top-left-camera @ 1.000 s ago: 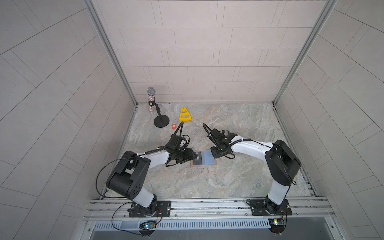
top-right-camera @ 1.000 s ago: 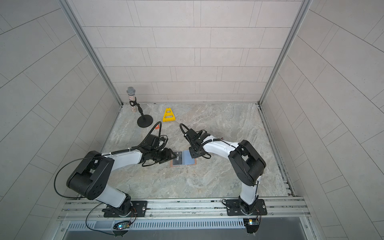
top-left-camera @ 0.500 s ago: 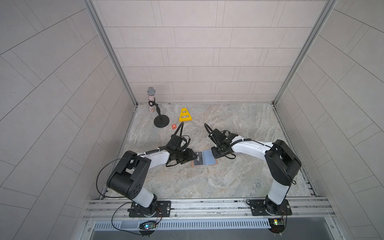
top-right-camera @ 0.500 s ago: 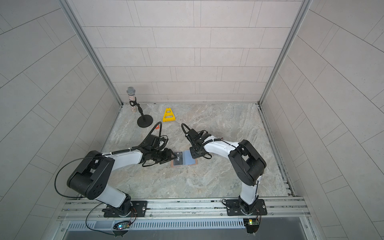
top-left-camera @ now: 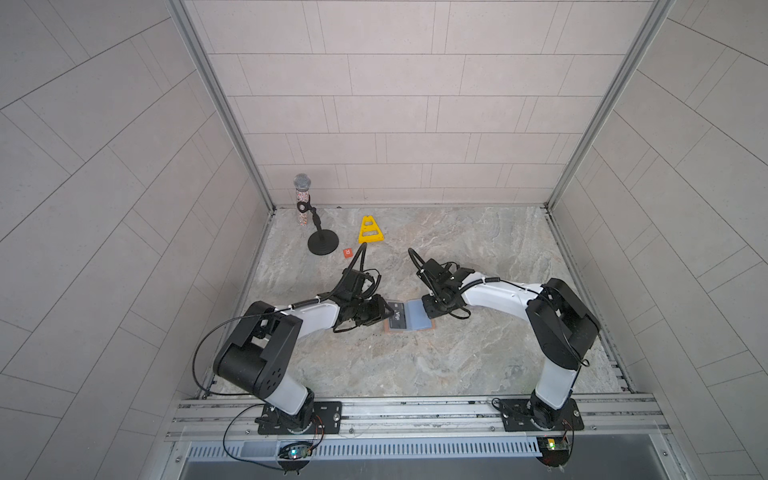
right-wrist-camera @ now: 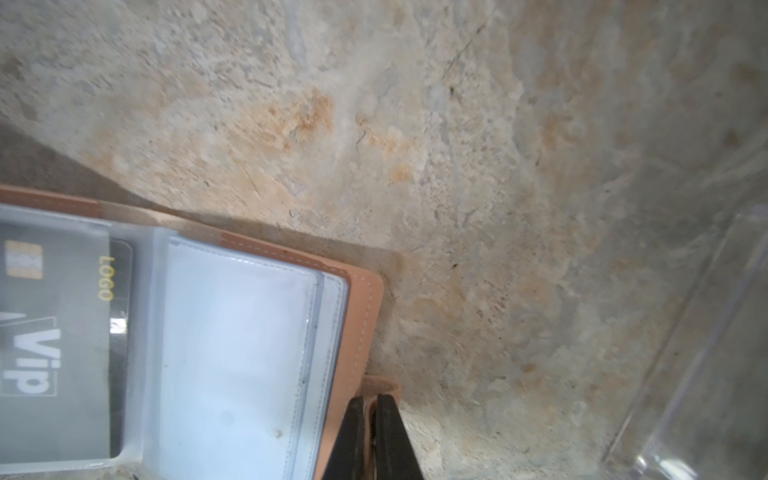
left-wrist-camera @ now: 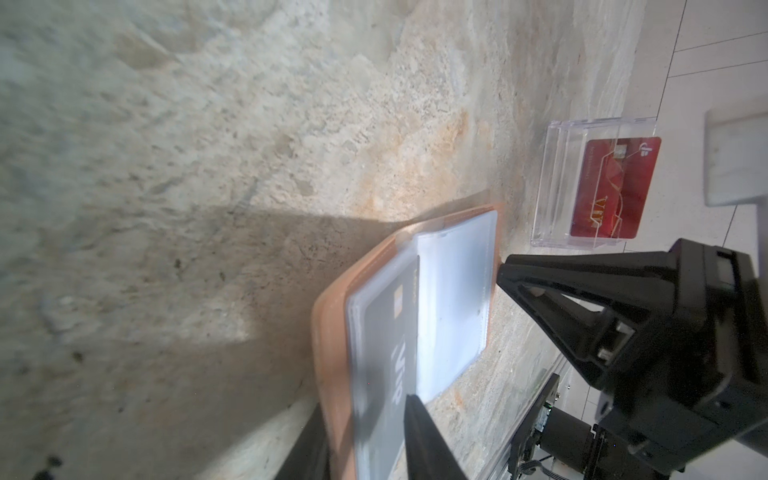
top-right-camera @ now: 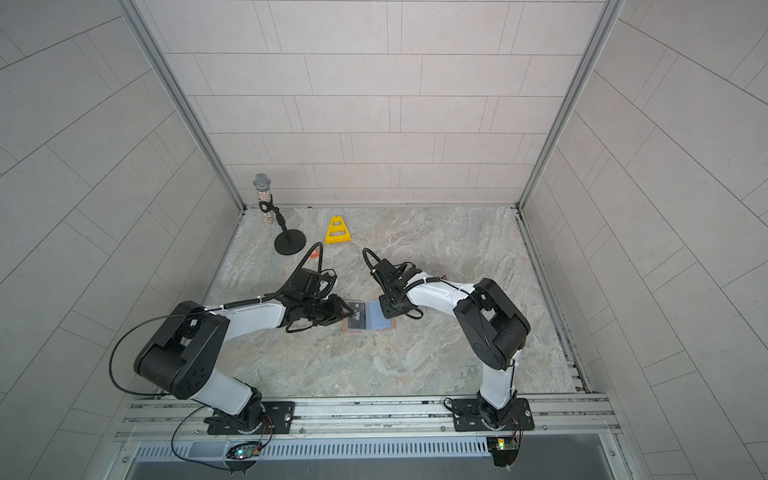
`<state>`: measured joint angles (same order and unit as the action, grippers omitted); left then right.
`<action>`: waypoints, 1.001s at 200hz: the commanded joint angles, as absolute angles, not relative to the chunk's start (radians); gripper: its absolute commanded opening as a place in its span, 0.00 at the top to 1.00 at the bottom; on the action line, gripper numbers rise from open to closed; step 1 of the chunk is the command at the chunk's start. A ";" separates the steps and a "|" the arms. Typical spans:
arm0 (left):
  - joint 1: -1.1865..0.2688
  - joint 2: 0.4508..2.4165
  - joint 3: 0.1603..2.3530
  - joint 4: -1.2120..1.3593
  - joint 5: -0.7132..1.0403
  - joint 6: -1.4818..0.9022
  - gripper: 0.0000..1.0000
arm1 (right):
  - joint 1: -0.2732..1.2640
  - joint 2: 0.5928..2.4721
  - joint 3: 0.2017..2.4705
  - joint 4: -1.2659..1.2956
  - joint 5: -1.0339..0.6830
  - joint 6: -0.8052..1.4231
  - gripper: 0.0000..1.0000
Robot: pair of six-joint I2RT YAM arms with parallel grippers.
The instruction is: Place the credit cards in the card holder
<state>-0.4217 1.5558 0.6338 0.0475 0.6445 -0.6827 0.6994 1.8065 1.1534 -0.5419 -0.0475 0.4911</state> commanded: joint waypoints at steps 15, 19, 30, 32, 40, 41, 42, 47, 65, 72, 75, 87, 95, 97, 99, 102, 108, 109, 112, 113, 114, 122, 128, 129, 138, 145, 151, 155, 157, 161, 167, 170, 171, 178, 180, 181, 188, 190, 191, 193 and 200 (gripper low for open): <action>-0.431 1.521 0.633 0.044 0.618 -0.684 0.79 | 0.699 1.820 1.134 -0.545 -0.061 0.503 0.91; -0.431 1.516 0.633 0.031 0.609 -0.678 0.80 | 0.699 1.819 1.134 -0.545 -0.061 0.503 0.91; -0.432 1.503 0.644 -0.011 0.581 -0.660 0.82 | 0.700 1.811 1.134 -0.543 -0.068 0.505 0.91; -0.432 1.500 0.646 -0.019 0.575 -0.657 0.82 | 0.700 1.808 1.134 -0.542 -0.069 0.505 0.91; -0.432 1.489 0.651 -0.047 0.558 -0.643 0.83 | 0.700 1.802 1.132 -0.540 -0.073 0.506 0.91; -0.433 1.488 0.651 -0.050 0.556 -0.642 0.83 | 0.700 1.800 1.133 -0.539 -0.074 0.506 0.91; -0.433 1.486 0.652 -0.053 0.554 -0.640 0.83 | 0.700 1.800 1.132 -0.539 -0.075 0.506 0.91; -0.432 1.479 0.656 -0.068 0.545 -0.631 0.83 | 0.700 1.796 1.132 -0.538 -0.079 0.506 0.91; -0.431 1.461 0.671 -0.117 0.524 -0.608 0.83 | 0.700 1.781 1.131 -0.526 -0.109 0.509 0.91; -0.432 1.456 0.676 -0.136 0.518 -0.599 0.83 | 0.699 1.778 1.129 -0.519 -0.122 0.513 0.92; -0.432 1.454 0.680 -0.143 0.515 -0.594 0.83 | 0.700 1.777 1.128 -0.515 -0.129 0.515 0.92; -0.432 1.450 0.692 -0.175 0.504 -0.578 0.83 | 0.699 1.770 1.121 -0.493 -0.160 0.524 0.92; -0.432 1.448 0.701 -0.197 0.495 -0.568 0.83 | 0.700 1.766 1.114 -0.474 -0.181 0.533 0.92; -0.432 1.447 0.704 -0.203 0.492 -0.565 0.83 | 0.700 1.767 1.113 -0.470 -0.185 0.534 0.92; -0.432 1.449 0.705 -0.208 0.490 -0.562 0.83 | 0.700 1.765 1.112 -0.466 -0.191 0.537 0.92; -0.433 1.447 0.709 -0.215 0.486 -0.559 0.83 | 0.700 1.764 1.110 -0.459 -0.197 0.539 0.92; -0.434 1.445 0.715 -0.230 0.480 -0.553 0.83 | 0.700 1.765 1.107 -0.449 -0.210 0.545 0.92; -0.434 1.445 0.716 -0.233 0.479 -0.551 0.83 | 0.700 1.765 1.106 -0.448 -0.212 0.545 0.92; -0.434 1.444 0.720 -0.240 0.476 -0.549 0.83 | 0.700 1.766 1.105 -0.444 -0.216 0.547 0.92; -0.435 1.444 0.721 -0.242 0.474 -0.549 0.83 | 0.700 1.767 1.105 -0.444 -0.217 0.548 0.92; -0.435 1.443 0.722 -0.244 0.473 -0.547 0.83 | 0.700 1.767 1.105 -0.443 -0.218 0.549 0.92; -0.438 1.440 0.730 -0.261 0.464 -0.539 0.83 | 0.700 1.767 1.103 -0.438 -0.220 0.554 0.92; -0.442 1.438 0.736 -0.273 0.457 -0.536 0.83 | 0.700 1.768 1.100 -0.433 -0.219 0.557 0.92; -0.443 1.437 0.738 -0.274 0.455 -0.534 0.83 | 0.700 1.768 1.100 -0.433 -0.218 0.558 0.92; -0.449 1.437 0.747 -0.294 0.440 -0.523 0.83 | 0.700 1.766 1.095 -0.430 -0.216 0.560 0.93; -0.455 1.439 0.756 -0.309 0.426 -0.517 0.83 | 0.700 1.764 1.092 -0.427 -0.214 0.561 0.93; -0.458 1.442 0.762 -0.321 0.417 -0.512 0.83 | 0.700 1.764 1.090 -0.424 -0.215 0.562 0.93; -0.461 1.444 0.765 -0.327 0.414 -0.508 0.83 | 0.700 1.762 1.087 -0.423 -0.218 0.562 0.93; -0.462 1.445 0.767 -0.329 0.412 -0.506 0.83 | 0.699 1.761 1.086 -0.423 -0.218 0.562 0.93; -0.465 1.447 0.770 -0.331 0.410 -0.505 0.83 | 0.699 1.761 1.084 -0.422 -0.218 0.562 0.93; -0.468 1.451 0.774 -0.334 0.408 -0.504 0.83 | 0.699 1.758 1.081 -0.418 -0.220 0.563 0.93; -0.469 1.451 0.775 -0.334 0.406 -0.504 0.83 | 0.699 1.757 1.078 -0.415 -0.222 0.563 0.93; -0.470 1.452 0.776 -0.335 0.406 -0.504 0.83 | 0.699 1.757 1.077 -0.414 -0.222 0.564 0.93; -0.476 1.455 0.781 -0.337 0.405 -0.505 0.83 | 0.699 1.755 1.073 -0.409 -0.224 0.566 0.94; -0.477 1.456 0.784 -0.339 0.403 -0.505 0.82 | 0.699 1.754 1.072 -0.407 -0.223 0.568 0.94; -0.477 1.457 0.785 -0.339 0.402 -0.505 0.83 | 0.699 1.754 1.072 -0.406 -0.224 0.569 0.94; -0.484 1.460 0.792 -0.345 0.397 -0.504 0.82 | 0.699 1.751 1.065 -0.397 -0.226 0.572 0.94; -0.485 1.461 0.795 -0.346 0.396 -0.503 0.82 | 0.699 1.750 1.063 -0.395 -0.226 0.574 0.94; -0.487 1.461 0.795 -0.346 0.395 -0.503 0.82 | 0.699 1.749 1.062 -0.394 -0.228 0.575 0.94; -0.488 1.463 0.798 -0.348 0.394 -0.502 0.82 | 0.699 1.748 1.061 -0.391 -0.229 0.577 0.94; -0.494 1.465 0.805 -0.352 0.393 -0.500 0.81 | 0.700 1.746 1.053 -0.378 -0.234 0.583 0.95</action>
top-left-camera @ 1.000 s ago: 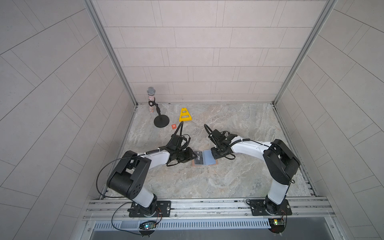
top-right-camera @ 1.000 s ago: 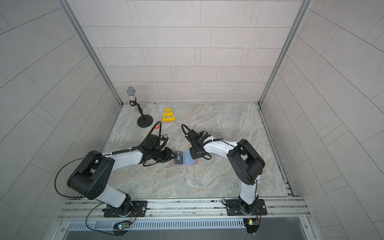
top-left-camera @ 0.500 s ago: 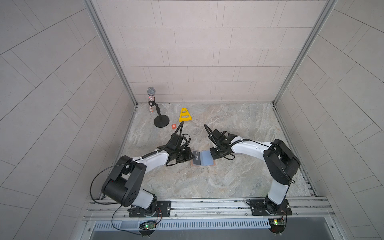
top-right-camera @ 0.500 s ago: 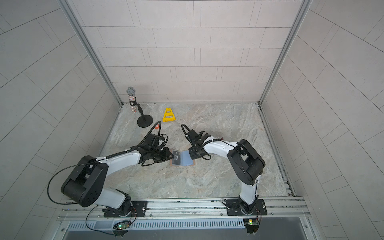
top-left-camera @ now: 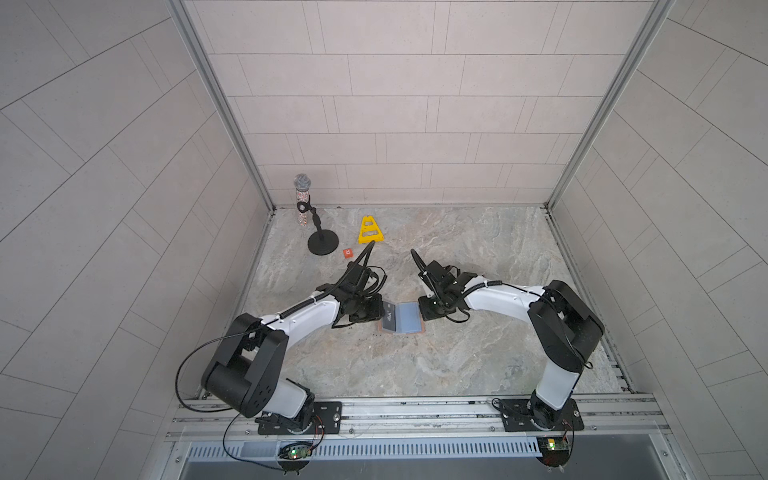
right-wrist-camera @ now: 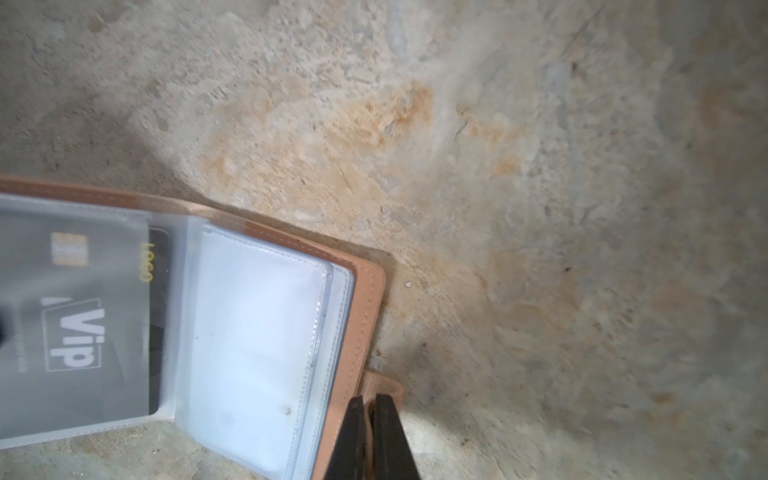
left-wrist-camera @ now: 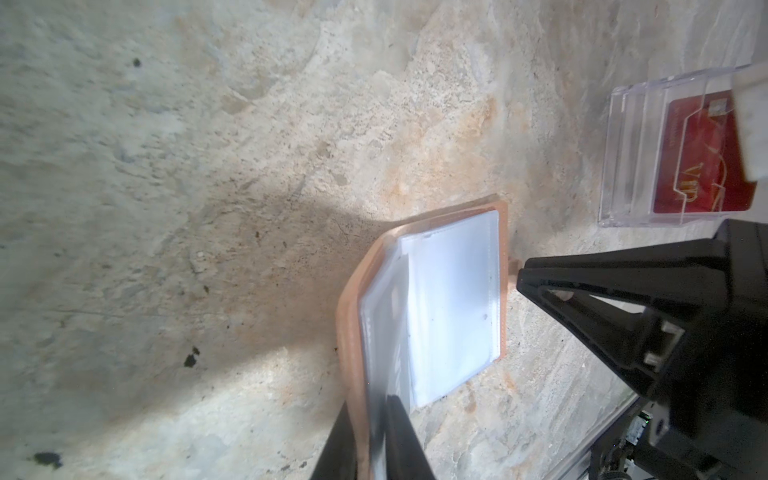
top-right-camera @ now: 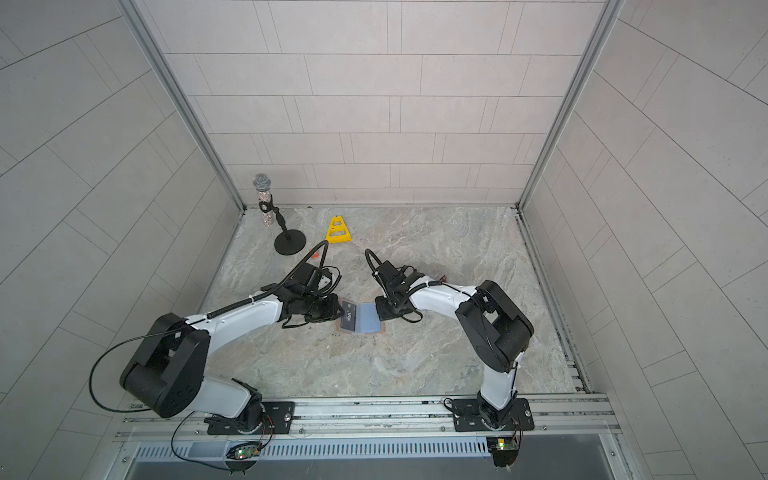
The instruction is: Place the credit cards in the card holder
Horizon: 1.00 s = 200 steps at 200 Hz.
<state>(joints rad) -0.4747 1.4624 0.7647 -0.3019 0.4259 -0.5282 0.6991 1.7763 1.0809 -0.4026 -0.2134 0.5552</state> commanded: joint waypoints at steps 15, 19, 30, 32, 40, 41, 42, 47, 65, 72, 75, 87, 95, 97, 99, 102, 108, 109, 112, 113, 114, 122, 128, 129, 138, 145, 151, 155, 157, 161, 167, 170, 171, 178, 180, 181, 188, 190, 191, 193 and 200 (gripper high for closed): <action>-0.506 1.472 0.820 -0.354 0.396 -0.497 0.74 | 0.699 1.745 1.040 -0.350 -0.250 0.598 0.95; -0.509 1.474 0.824 -0.353 0.396 -0.497 0.72 | 0.699 1.746 1.039 -0.344 -0.255 0.601 0.95; -0.518 1.479 0.833 -0.350 0.404 -0.495 0.66 | 0.699 1.751 1.034 -0.333 -0.264 0.607 0.95; -0.519 1.481 0.834 -0.350 0.406 -0.495 0.66 | 0.699 1.751 1.034 -0.332 -0.264 0.607 0.95; -0.526 1.482 0.841 -0.345 0.414 -0.494 0.62 | 0.699 1.752 1.032 -0.329 -0.266 0.609 0.95; -0.527 1.482 0.841 -0.344 0.415 -0.494 0.62 | 0.699 1.752 1.030 -0.328 -0.266 0.609 0.95; -0.528 1.483 0.841 -0.344 0.416 -0.494 0.61 | 0.699 1.752 1.031 -0.328 -0.266 0.609 0.95; -0.532 1.483 0.843 -0.342 0.419 -0.494 0.59 | 0.699 1.753 1.031 -0.328 -0.265 0.609 0.95; -0.544 1.486 0.851 -0.332 0.432 -0.493 0.55 | 0.699 1.753 1.031 -0.328 -0.263 0.609 0.95; -0.551 1.489 0.854 -0.329 0.436 -0.495 0.53 | 0.699 1.752 1.030 -0.328 -0.261 0.609 0.95; -0.553 1.489 0.855 -0.327 0.438 -0.497 0.52 | 0.699 1.750 1.029 -0.328 -0.260 0.608 0.95; -0.563 1.492 0.860 -0.320 0.444 -0.498 0.50 | 0.700 1.749 1.029 -0.328 -0.259 0.607 0.95; -0.569 1.496 0.865 -0.317 0.448 -0.498 0.48 | 0.699 1.747 1.031 -0.330 -0.256 0.607 0.95; -0.570 1.497 0.866 -0.314 0.450 -0.498 0.48 | 0.699 1.746 1.030 -0.330 -0.255 0.607 0.95; -0.572 1.497 0.866 -0.314 0.452 -0.498 0.48 | 0.699 1.747 1.029 -0.330 -0.255 0.607 0.95; -0.574 1.498 0.868 -0.310 0.455 -0.499 0.47 | 0.699 1.745 1.029 -0.330 -0.254 0.607 0.95; -0.577 1.500 0.870 -0.303 0.463 -0.501 0.46 | 0.699 1.745 1.029 -0.330 -0.252 0.608 0.95; -0.578 1.500 0.871 -0.302 0.464 -0.501 0.46 | 0.699 1.744 1.029 -0.330 -0.253 0.608 0.95; -0.580 1.501 0.871 -0.299 0.467 -0.502 0.46 | 0.698 1.743 1.028 -0.330 -0.252 0.607 0.95; -0.581 1.502 0.871 -0.299 0.468 -0.502 0.46 | 0.698 1.743 1.028 -0.330 -0.251 0.607 0.95; -0.581 1.501 0.871 -0.297 0.469 -0.502 0.46 | 0.698 1.743 1.028 -0.330 -0.250 0.607 0.95; -0.586 1.503 0.873 -0.287 0.479 -0.505 0.45 | 0.698 1.740 1.026 -0.330 -0.250 0.607 0.95; -0.589 1.505 0.873 -0.278 0.486 -0.507 0.44 | 0.697 1.740 1.026 -0.329 -0.251 0.608 0.95; -0.590 1.504 0.873 -0.278 0.486 -0.506 0.44 | 0.697 1.739 1.025 -0.328 -0.251 0.607 0.95; -0.596 1.505 0.874 -0.267 0.493 -0.510 0.42 | 0.694 1.737 1.023 -0.328 -0.250 0.609 0.95; -0.599 1.506 0.874 -0.256 0.501 -0.512 0.42 | 0.692 1.735 1.022 -0.328 -0.249 0.607 0.95; -0.601 1.508 0.875 -0.249 0.507 -0.514 0.41 | 0.690 1.736 1.020 -0.328 -0.251 0.607 0.95; -0.602 1.509 0.876 -0.245 0.510 -0.514 0.41 | 0.688 1.734 1.019 -0.328 -0.251 0.607 0.95; -0.603 1.510 0.876 -0.242 0.514 -0.515 0.41 | 0.687 1.733 1.019 -0.328 -0.252 0.607 0.95; -0.603 1.512 0.876 -0.238 0.516 -0.516 0.40 | 0.686 1.732 1.017 -0.328 -0.251 0.608 0.95; -0.604 1.516 0.875 -0.230 0.524 -0.518 0.40 | 0.683 1.728 1.016 -0.328 -0.249 0.607 0.95; -0.605 1.518 0.874 -0.224 0.529 -0.519 0.40 | 0.683 1.725 1.014 -0.328 -0.249 0.607 0.95; -0.605 1.519 0.874 -0.223 0.531 -0.519 0.39 | 0.682 1.725 1.013 -0.328 -0.250 0.607 0.95; -0.606 1.526 0.871 -0.209 0.541 -0.524 0.39 | 0.679 1.721 1.010 -0.328 -0.249 0.607 0.95; -0.606 1.528 0.871 -0.206 0.543 -0.526 0.39 | 0.678 1.719 1.009 -0.328 -0.250 0.607 0.95; -0.606 1.529 0.870 -0.204 0.545 -0.526 0.39 | 0.679 1.720 1.009 -0.328 -0.249 0.607 0.95; -0.606 1.536 0.867 -0.193 0.552 -0.533 0.39 | 0.675 1.713 1.005 -0.327 -0.247 0.607 0.95; -0.606 1.537 0.866 -0.189 0.554 -0.536 0.39 | 0.674 1.711 1.004 -0.327 -0.248 0.607 0.95; -0.606 1.539 0.866 -0.186 0.554 -0.536 0.39 | 0.674 1.710 1.003 -0.327 -0.248 0.607 0.95; -0.606 1.540 0.865 -0.181 0.558 -0.538 0.39 | 0.673 1.708 1.002 -0.327 -0.248 0.607 0.95; -0.607 1.547 0.861 -0.164 0.568 -0.547 0.39 | 0.670 1.702 0.997 -0.325 -0.248 0.606 0.95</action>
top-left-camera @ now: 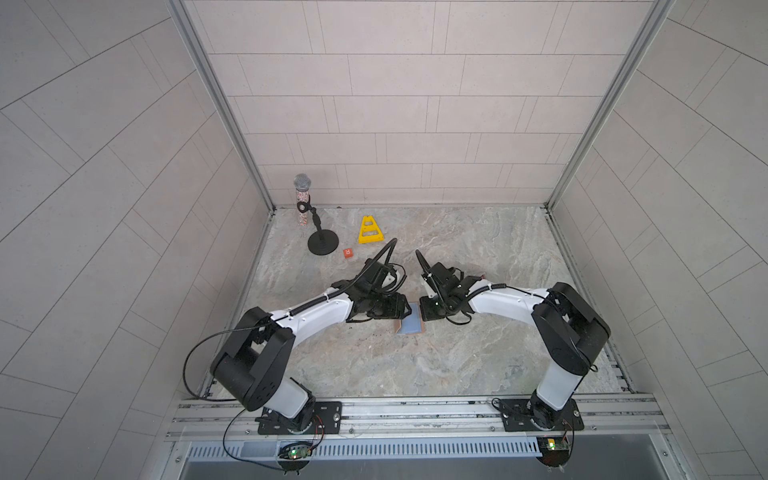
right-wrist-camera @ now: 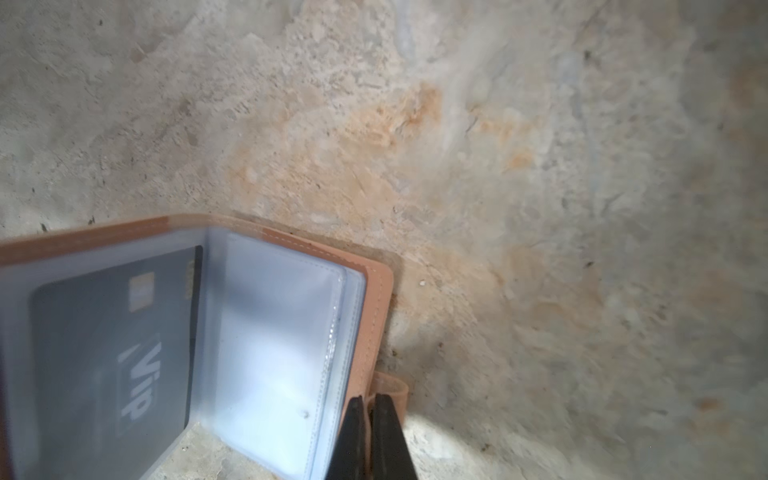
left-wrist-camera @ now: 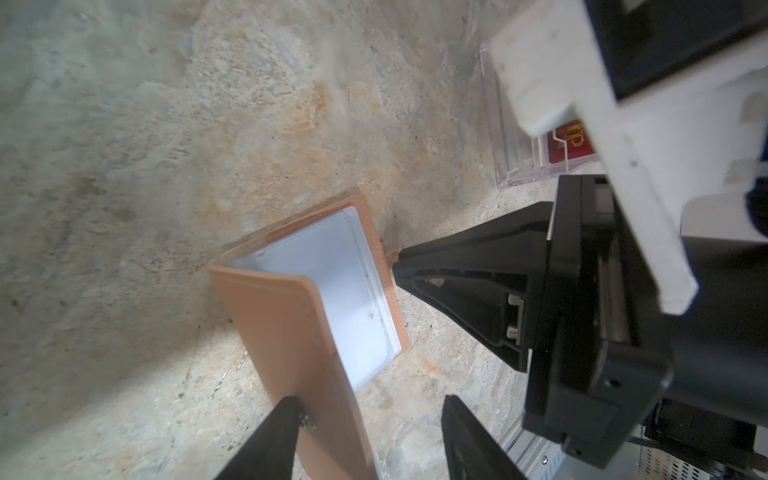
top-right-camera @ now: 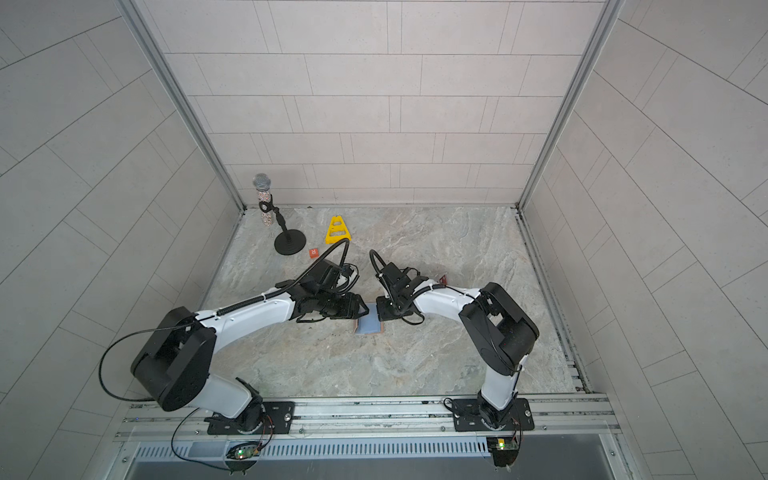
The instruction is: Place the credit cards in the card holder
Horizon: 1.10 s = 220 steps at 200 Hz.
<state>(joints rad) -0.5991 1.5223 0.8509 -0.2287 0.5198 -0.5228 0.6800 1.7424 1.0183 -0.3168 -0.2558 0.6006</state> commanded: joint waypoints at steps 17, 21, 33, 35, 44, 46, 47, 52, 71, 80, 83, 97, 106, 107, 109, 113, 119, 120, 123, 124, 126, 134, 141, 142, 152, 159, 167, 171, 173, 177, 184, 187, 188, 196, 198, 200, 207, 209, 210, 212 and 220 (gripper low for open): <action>-0.613 1.564 0.862 -0.131 0.583 -0.562 0.39 | 0.662 1.695 0.988 -0.325 -0.250 0.606 0.95; -0.615 1.571 0.863 -0.126 0.587 -0.564 0.39 | 0.660 1.694 0.986 -0.325 -0.250 0.605 0.95; -0.620 1.585 0.867 -0.112 0.595 -0.570 0.39 | 0.655 1.689 0.980 -0.324 -0.252 0.604 0.95; -0.621 1.588 0.868 -0.110 0.596 -0.570 0.39 | 0.654 1.688 0.979 -0.324 -0.252 0.604 0.95; -0.624 1.600 0.871 -0.103 0.599 -0.572 0.39 | 0.652 1.684 0.975 -0.324 -0.252 0.605 0.95; -0.624 1.603 0.871 -0.102 0.598 -0.572 0.39 | 0.652 1.683 0.974 -0.323 -0.252 0.604 0.95; -0.624 1.605 0.872 -0.101 0.598 -0.572 0.39 | 0.651 1.683 0.973 -0.322 -0.252 0.604 0.95; -0.626 1.610 0.873 -0.100 0.599 -0.570 0.39 | 0.650 1.681 0.970 -0.322 -0.250 0.604 0.95; -0.627 1.631 0.877 -0.094 0.596 -0.569 0.39 | 0.643 1.671 0.961 -0.321 -0.251 0.604 0.95; -0.629 1.642 0.877 -0.091 0.598 -0.569 0.39 | 0.640 1.669 0.957 -0.321 -0.251 0.604 0.95; -0.629 1.646 0.877 -0.090 0.597 -0.568 0.39 | 0.639 1.667 0.956 -0.319 -0.252 0.604 0.95; -0.629 1.659 0.875 -0.086 0.592 -0.569 0.39 | 0.635 1.659 0.951 -0.319 -0.254 0.604 0.95; -0.628 1.664 0.871 -0.079 0.586 -0.572 0.40 | 0.634 1.655 0.948 -0.316 -0.256 0.606 0.95; -0.629 1.664 0.870 -0.078 0.586 -0.572 0.40 | 0.633 1.654 0.948 -0.316 -0.257 0.606 0.95; -0.629 1.666 0.869 -0.076 0.585 -0.572 0.41 | 0.632 1.653 0.947 -0.315 -0.257 0.606 0.95; -0.629 1.668 0.867 -0.073 0.584 -0.575 0.43 | 0.632 1.651 0.945 -0.315 -0.256 0.607 0.95; -0.629 1.672 0.864 -0.068 0.584 -0.576 0.47 | 0.630 1.648 0.943 -0.312 -0.258 0.607 0.95; -0.629 1.672 0.865 -0.067 0.583 -0.576 0.47 | 0.630 1.648 0.943 -0.312 -0.258 0.607 0.95; -0.629 1.674 0.863 -0.064 0.584 -0.578 0.49 | 0.630 1.646 0.942 -0.311 -0.260 0.607 0.95; -0.630 1.675 0.862 -0.063 0.583 -0.578 0.50 | 0.630 1.646 0.942 -0.310 -0.260 0.607 0.95; -0.630 1.675 0.861 -0.061 0.583 -0.579 0.51 | 0.630 1.646 0.941 -0.310 -0.261 0.607 0.95; -0.630 1.680 0.855 -0.050 0.584 -0.584 0.55 | 0.629 1.643 0.940 -0.309 -0.263 0.607 0.95; -0.630 1.686 0.851 -0.043 0.584 -0.585 0.57 | 0.627 1.642 0.939 -0.307 -0.267 0.607 0.95; -0.630 1.686 0.850 -0.042 0.584 -0.585 0.58 | 0.627 1.642 0.938 -0.306 -0.269 0.607 0.95; -0.630 1.693 0.846 -0.036 0.581 -0.590 0.61 | 0.626 1.642 0.937 -0.298 -0.279 0.609 0.95; -0.630 1.696 0.842 -0.032 0.579 -0.592 0.63 | 0.626 1.641 0.935 -0.291 -0.287 0.610 0.95; -0.630 1.699 0.839 -0.027 0.577 -0.595 0.66 | 0.626 1.640 0.932 -0.281 -0.297 0.612 0.95; -0.630 1.699 0.835 -0.026 0.574 -0.597 0.67 | 0.626 1.639 0.930 -0.275 -0.302 0.612 0.95; -0.630 1.698 0.834 -0.026 0.571 -0.598 0.68 | 0.626 1.638 0.930 -0.272 -0.305 0.613 0.95; -0.630 1.698 0.831 -0.026 0.565 -0.598 0.69 | 0.626 1.638 0.927 -0.266 -0.311 0.615 0.95; -0.630 1.698 0.827 -0.026 0.557 -0.600 0.70 | 0.626 1.638 0.924 -0.255 -0.319 0.617 0.95; -0.630 1.697 0.826 -0.026 0.554 -0.600 0.71 | 0.626 1.637 0.923 -0.250 -0.323 0.618 0.95; -0.630 1.697 0.825 -0.026 0.553 -0.600 0.72 | 0.626 1.637 0.922 -0.249 -0.323 0.618 0.95; -0.630 1.695 0.820 -0.027 0.545 -0.602 0.74 | 0.626 1.637 0.919 -0.237 -0.334 0.619 0.95; -0.630 1.695 0.819 -0.026 0.543 -0.603 0.75 | 0.626 1.637 0.918 -0.234 -0.336 0.620 0.95; -0.630 1.697 0.818 -0.025 0.541 -0.603 0.75 | 0.626 1.638 0.918 -0.231 -0.338 0.620 0.95; -0.630 1.697 0.812 -0.022 0.534 -0.607 0.77 | 0.626 1.638 0.914 -0.220 -0.348 0.624 0.95; -0.630 1.698 0.812 -0.020 0.532 -0.608 0.78 | 0.626 1.638 0.913 -0.215 -0.351 0.625 0.95; -0.630 1.698 0.811 -0.019 0.532 -0.609 0.78 | 0.626 1.638 0.912 -0.213 -0.352 0.626 0.95; -0.630 1.698 0.810 -0.018 0.530 -0.610 0.79 | 0.626 1.638 0.911 -0.209 -0.355 0.627 0.95; -0.630 1.702 0.803 -0.011 0.524 -0.617 0.79 | 0.626 1.637 0.908 -0.193 -0.368 0.632 0.95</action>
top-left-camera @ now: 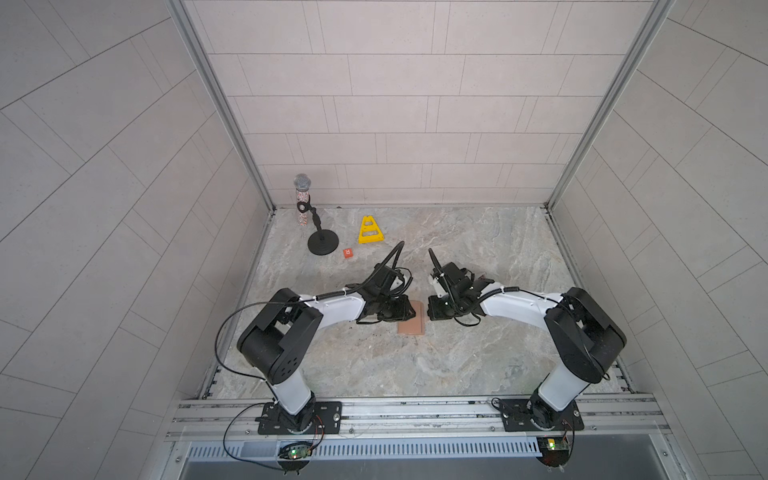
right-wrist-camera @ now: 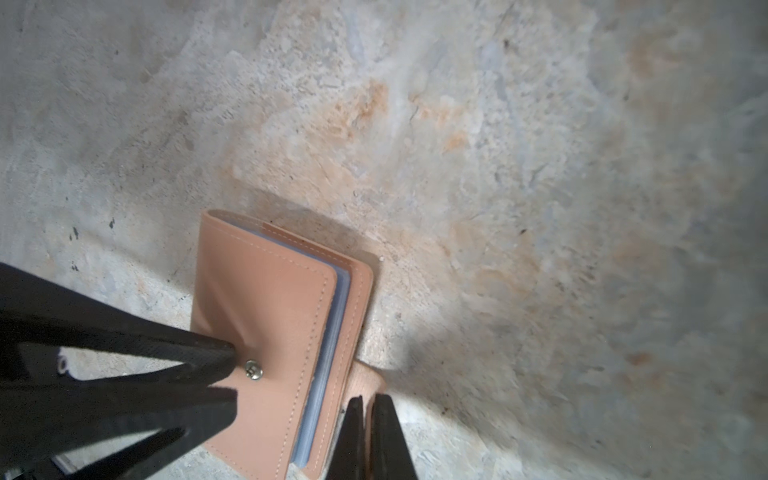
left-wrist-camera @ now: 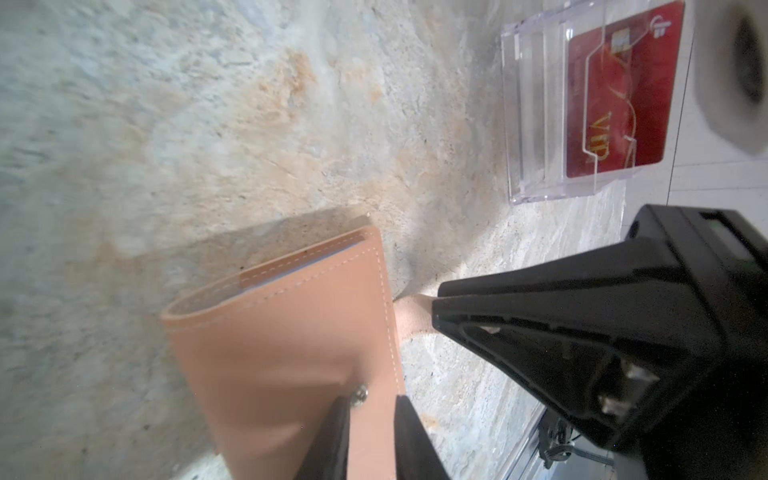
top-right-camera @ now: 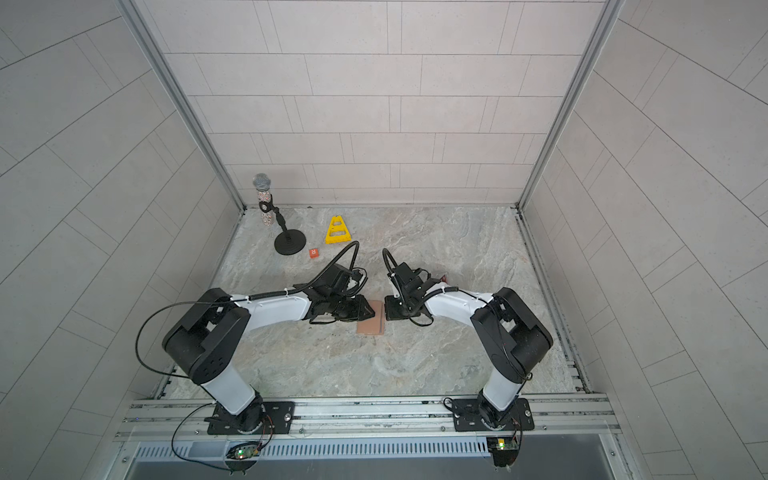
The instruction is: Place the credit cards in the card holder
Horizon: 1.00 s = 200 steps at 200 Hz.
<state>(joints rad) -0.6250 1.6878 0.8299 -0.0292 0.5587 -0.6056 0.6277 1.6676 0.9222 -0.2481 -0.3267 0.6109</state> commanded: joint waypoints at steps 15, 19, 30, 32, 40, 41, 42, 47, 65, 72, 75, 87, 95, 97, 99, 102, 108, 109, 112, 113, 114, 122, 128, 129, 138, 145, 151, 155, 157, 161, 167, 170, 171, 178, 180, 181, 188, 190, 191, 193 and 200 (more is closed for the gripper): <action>-0.630 1.706 0.787 0.009 0.513 -0.634 0.82 | 0.626 1.639 0.902 -0.160 -0.394 0.642 0.95; -0.630 1.708 0.783 0.014 0.508 -0.638 0.83 | 0.626 1.641 0.901 -0.150 -0.401 0.645 0.95; -0.630 1.711 0.774 0.028 0.503 -0.648 0.85 | 0.626 1.645 0.894 -0.119 -0.425 0.658 0.95; -0.631 1.712 0.772 0.031 0.502 -0.649 0.86 | 0.626 1.646 0.892 -0.113 -0.430 0.660 0.95; -0.630 1.712 0.766 0.038 0.494 -0.657 0.87 | 0.626 1.651 0.887 -0.086 -0.449 0.672 0.95; -0.630 1.713 0.764 0.039 0.494 -0.658 0.87 | 0.626 1.652 0.887 -0.083 -0.451 0.673 0.95; -0.630 1.713 0.762 0.040 0.492 -0.659 0.87 | 0.626 1.653 0.886 -0.081 -0.454 0.674 0.95; -0.631 1.713 0.757 0.047 0.490 -0.663 0.87 | 0.626 1.657 0.883 -0.066 -0.465 0.684 0.95; -0.632 1.712 0.741 0.071 0.476 -0.683 0.90 | 0.626 1.673 0.867 0.005 -0.501 0.719 0.96; -0.632 1.712 0.734 0.083 0.473 -0.689 0.92 | 0.626 1.680 0.857 0.034 -0.514 0.736 0.96; -0.632 1.714 0.731 0.086 0.472 -0.692 0.92 | 0.626 1.683 0.854 0.047 -0.519 0.743 0.96; -0.633 1.713 0.723 0.100 0.466 -0.704 0.93 | 0.626 1.698 0.841 0.095 -0.538 0.770 0.96; -0.635 1.713 0.721 0.107 0.466 -0.709 0.93 | 0.628 1.705 0.833 0.122 -0.543 0.783 0.96; -0.635 1.714 0.720 0.107 0.466 -0.710 0.93 | 0.628 1.708 0.831 0.127 -0.544 0.786 0.96; -0.635 1.714 0.720 0.108 0.466 -0.710 0.93 | 0.627 1.709 0.829 0.131 -0.544 0.789 0.96; -0.635 1.713 0.719 0.109 0.466 -0.710 0.93 | 0.627 1.712 0.827 0.136 -0.545 0.792 0.96; -0.636 1.712 0.718 0.107 0.463 -0.711 0.93 | 0.627 1.716 0.824 0.143 -0.542 0.797 0.96; -0.635 1.712 0.718 0.107 0.463 -0.711 0.93 | 0.627 1.718 0.824 0.145 -0.542 0.797 0.96; -0.636 1.712 0.718 0.107 0.463 -0.711 0.93 | 0.627 1.720 0.823 0.148 -0.540 0.798 0.96; -0.636 1.712 0.717 0.107 0.462 -0.711 0.93 | 0.627 1.720 0.822 0.148 -0.539 0.800 0.96; -0.637 1.713 0.717 0.107 0.462 -0.711 0.93 | 0.627 1.721 0.822 0.149 -0.540 0.800 0.96; -0.637 1.712 0.716 0.107 0.462 -0.713 0.93 | 0.627 1.724 0.820 0.156 -0.539 0.803 0.96; -0.637 1.713 0.714 0.107 0.461 -0.713 0.93 | 0.627 1.727 0.818 0.165 -0.540 0.804 0.96; -0.637 1.713 0.715 0.107 0.460 -0.713 0.93 | 0.627 1.727 0.817 0.166 -0.539 0.805 0.96; -0.637 1.712 0.713 0.107 0.462 -0.713 0.93 | 0.627 1.731 0.813 0.177 -0.542 0.812 0.96; -0.637 1.712 0.712 0.107 0.463 -0.713 0.93 | 0.627 1.732 0.812 0.183 -0.543 0.816 0.96; -0.637 1.713 0.712 0.107 0.463 -0.712 0.93 | 0.627 1.733 0.810 0.186 -0.542 0.817 0.96; -0.637 1.712 0.711 0.107 0.463 -0.713 0.93 | 0.627 1.734 0.810 0.185 -0.541 0.817 0.96; -0.637 1.712 0.711 0.107 0.462 -0.713 0.93 | 0.627 1.734 0.809 0.184 -0.541 0.817 0.96; -0.637 1.713 0.710 0.107 0.461 -0.713 0.93 | 0.628 1.734 0.808 0.185 -0.539 0.817 0.96; -0.637 1.711 0.709 0.106 0.460 -0.713 0.93 | 0.627 1.735 0.806 0.185 -0.536 0.817 0.95; -0.637 1.710 0.707 0.106 0.459 -0.713 0.93 | 0.627 1.735 0.805 0.185 -0.537 0.818 0.95; -0.637 1.710 0.707 0.106 0.460 -0.713 0.93 | 0.627 1.735 0.805 0.185 -0.537 0.818 0.95; -0.637 1.711 0.705 0.106 0.460 -0.713 0.93 | 0.627 1.738 0.805 0.185 -0.538 0.815 0.95; -0.637 1.710 0.706 0.106 0.460 -0.711 0.93 | 0.627 1.739 0.805 0.185 -0.538 0.816 0.95; -0.637 1.711 0.706 0.106 0.460 -0.711 0.93 | 0.627 1.739 0.805 0.186 -0.538 0.816 0.94; -0.636 1.712 0.704 0.106 0.460 -0.711 0.93 | 0.627 1.741 0.803 0.188 -0.541 0.814 0.93; -0.637 1.712 0.704 0.106 0.460 -0.711 0.93 | 0.627 1.742 0.802 0.189 -0.542 0.814 0.93; -0.637 1.713 0.703 0.106 0.460 -0.710 0.93 | 0.627 1.742 0.802 0.189 -0.542 0.813 0.93; -0.637 1.712 0.704 0.106 0.460 -0.710 0.93 | 0.628 1.744 0.801 0.190 -0.542 0.815 0.92; -0.637 1.712 0.703 0.104 0.460 -0.710 0.93 | 0.629 1.744 0.797 0.193 -0.543 0.815 0.90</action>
<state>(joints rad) -0.6296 1.6890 0.7322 0.1394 0.5037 -0.7109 0.6205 1.7164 0.8036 0.1230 -0.5262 0.8001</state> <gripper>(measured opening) 0.070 0.075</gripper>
